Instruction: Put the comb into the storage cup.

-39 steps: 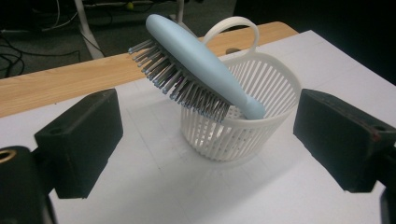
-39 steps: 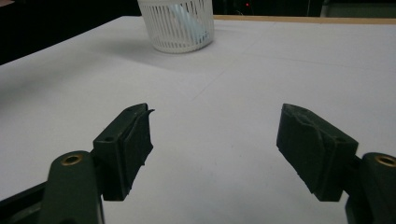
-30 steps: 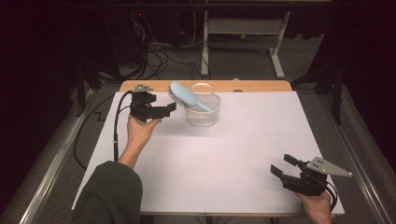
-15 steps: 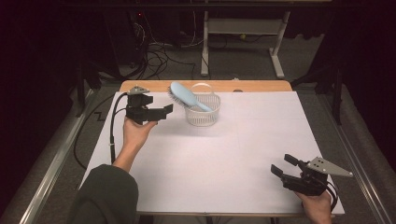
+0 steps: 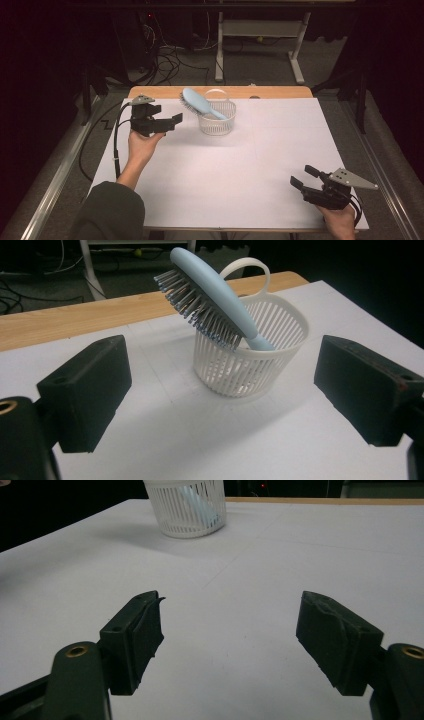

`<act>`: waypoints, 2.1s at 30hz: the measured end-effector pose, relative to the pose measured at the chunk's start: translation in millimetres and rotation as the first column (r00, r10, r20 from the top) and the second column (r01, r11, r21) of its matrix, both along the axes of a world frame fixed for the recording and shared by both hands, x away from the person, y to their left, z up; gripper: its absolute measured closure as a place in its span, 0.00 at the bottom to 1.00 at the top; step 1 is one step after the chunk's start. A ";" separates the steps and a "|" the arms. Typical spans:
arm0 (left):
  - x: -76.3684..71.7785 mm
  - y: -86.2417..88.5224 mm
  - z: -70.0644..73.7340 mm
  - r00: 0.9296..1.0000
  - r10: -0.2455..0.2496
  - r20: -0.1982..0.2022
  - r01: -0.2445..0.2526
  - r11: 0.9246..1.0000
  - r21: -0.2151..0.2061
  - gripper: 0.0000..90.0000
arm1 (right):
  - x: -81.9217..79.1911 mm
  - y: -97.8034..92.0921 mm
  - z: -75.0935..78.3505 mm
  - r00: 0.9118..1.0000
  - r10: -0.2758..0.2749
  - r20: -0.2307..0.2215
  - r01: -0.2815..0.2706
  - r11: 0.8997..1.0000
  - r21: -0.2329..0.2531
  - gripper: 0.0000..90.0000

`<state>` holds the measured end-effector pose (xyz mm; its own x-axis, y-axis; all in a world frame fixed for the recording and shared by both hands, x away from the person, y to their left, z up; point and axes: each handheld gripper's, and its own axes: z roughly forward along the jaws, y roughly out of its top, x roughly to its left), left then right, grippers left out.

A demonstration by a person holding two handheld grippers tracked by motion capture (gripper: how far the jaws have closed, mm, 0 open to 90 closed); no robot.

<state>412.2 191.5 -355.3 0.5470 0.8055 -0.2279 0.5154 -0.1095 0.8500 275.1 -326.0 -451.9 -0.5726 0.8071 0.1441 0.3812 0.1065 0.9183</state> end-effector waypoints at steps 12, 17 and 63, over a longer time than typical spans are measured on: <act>-10.6 6.9 -0.9 1.000 0.004 0.009 -0.004 1.000 0.001 0.08 | -0.2 0.8 0.0 1.000 0.001 0.000 -0.001 1.000 -0.003 0.30; -15.8 10.9 -0.6 1.000 0.001 0.016 -0.001 1.000 -0.003 0.08 | -0.1 0.6 0.0 1.000 0.001 0.000 -0.001 1.000 -0.002 0.30; -50.4 25.0 -9.5 0.998 -0.003 0.067 0.002 1.000 0.025 0.08 | -0.2 0.8 -0.2 1.000 -0.004 -0.001 0.004 1.000 -0.004 0.30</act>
<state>361.8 216.5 -364.8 0.5624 0.8091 -0.1701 0.4569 -0.1326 0.8796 274.9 -325.2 -452.1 -0.5695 0.8097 0.1415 0.3821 0.1084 0.9177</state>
